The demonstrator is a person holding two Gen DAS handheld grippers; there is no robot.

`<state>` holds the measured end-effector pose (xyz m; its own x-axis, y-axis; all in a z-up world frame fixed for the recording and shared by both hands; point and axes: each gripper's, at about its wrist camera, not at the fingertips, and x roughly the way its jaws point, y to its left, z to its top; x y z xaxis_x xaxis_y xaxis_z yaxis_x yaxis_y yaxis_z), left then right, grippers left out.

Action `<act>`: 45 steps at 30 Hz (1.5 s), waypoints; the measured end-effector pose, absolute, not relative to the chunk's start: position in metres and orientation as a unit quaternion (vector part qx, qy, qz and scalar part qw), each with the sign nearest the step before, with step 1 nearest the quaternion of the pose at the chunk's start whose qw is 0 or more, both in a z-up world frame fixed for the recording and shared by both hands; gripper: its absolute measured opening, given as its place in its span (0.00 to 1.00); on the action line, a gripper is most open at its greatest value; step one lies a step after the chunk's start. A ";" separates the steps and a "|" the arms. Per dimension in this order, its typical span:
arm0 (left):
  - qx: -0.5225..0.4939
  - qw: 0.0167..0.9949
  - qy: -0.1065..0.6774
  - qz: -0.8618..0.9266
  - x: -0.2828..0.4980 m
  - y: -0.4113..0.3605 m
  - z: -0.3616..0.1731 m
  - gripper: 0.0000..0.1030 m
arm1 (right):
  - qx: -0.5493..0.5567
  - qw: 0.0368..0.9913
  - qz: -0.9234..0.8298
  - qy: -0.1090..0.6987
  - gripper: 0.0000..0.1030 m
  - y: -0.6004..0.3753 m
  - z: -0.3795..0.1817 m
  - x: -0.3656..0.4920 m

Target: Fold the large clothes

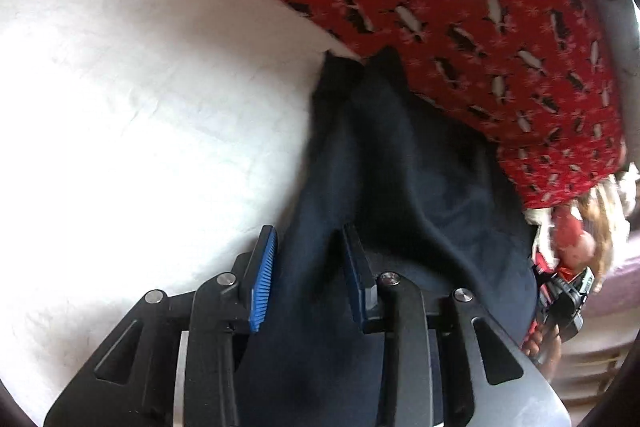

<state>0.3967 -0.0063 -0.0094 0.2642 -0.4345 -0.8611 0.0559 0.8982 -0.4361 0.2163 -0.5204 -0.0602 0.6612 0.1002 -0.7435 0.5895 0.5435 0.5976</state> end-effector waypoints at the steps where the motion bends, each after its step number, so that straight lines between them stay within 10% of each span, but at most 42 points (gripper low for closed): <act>1: -0.164 0.781 0.582 -0.156 0.395 -0.001 -0.011 0.29 | 0.450 0.766 -0.165 0.428 0.01 -0.520 -0.080 0.216; 9: -0.186 0.791 0.553 -0.182 0.386 0.011 0.009 0.29 | 0.390 0.832 -0.149 0.366 0.34 -0.487 -0.012 0.208; 20: -0.165 0.750 0.604 -0.213 0.475 -0.041 0.006 0.46 | 0.379 0.813 -0.197 0.395 0.39 -0.491 -0.042 0.220; 23: -0.136 0.739 0.627 -0.206 0.481 -0.057 -0.007 0.46 | 0.373 0.810 -0.229 0.390 0.58 -0.507 -0.046 0.222; 25: -0.130 0.751 0.615 -0.204 0.478 -0.063 -0.006 0.42 | 0.362 0.804 -0.248 0.401 0.64 -0.517 -0.051 0.226; 26: -0.126 0.756 0.607 -0.209 0.476 -0.065 -0.003 0.18 | 0.364 0.798 -0.244 0.413 0.65 -0.523 -0.053 0.230; 27: -0.124 0.759 0.603 -0.213 0.474 -0.066 0.000 0.05 | 0.370 0.791 -0.232 0.428 0.63 -0.521 -0.062 0.241; 30: -0.135 0.780 0.575 -0.207 0.468 -0.060 0.015 0.05 | 0.374 0.811 -0.152 0.423 0.08 -0.517 -0.058 0.253; 36: -0.146 0.803 0.550 -0.176 0.483 -0.057 0.008 0.05 | 0.403 0.846 -0.146 0.318 0.07 -0.529 -0.024 0.232; 45: -0.272 0.739 0.592 -0.172 0.495 -0.020 -0.018 0.22 | 0.424 0.783 -0.204 0.408 0.19 -0.541 -0.070 0.225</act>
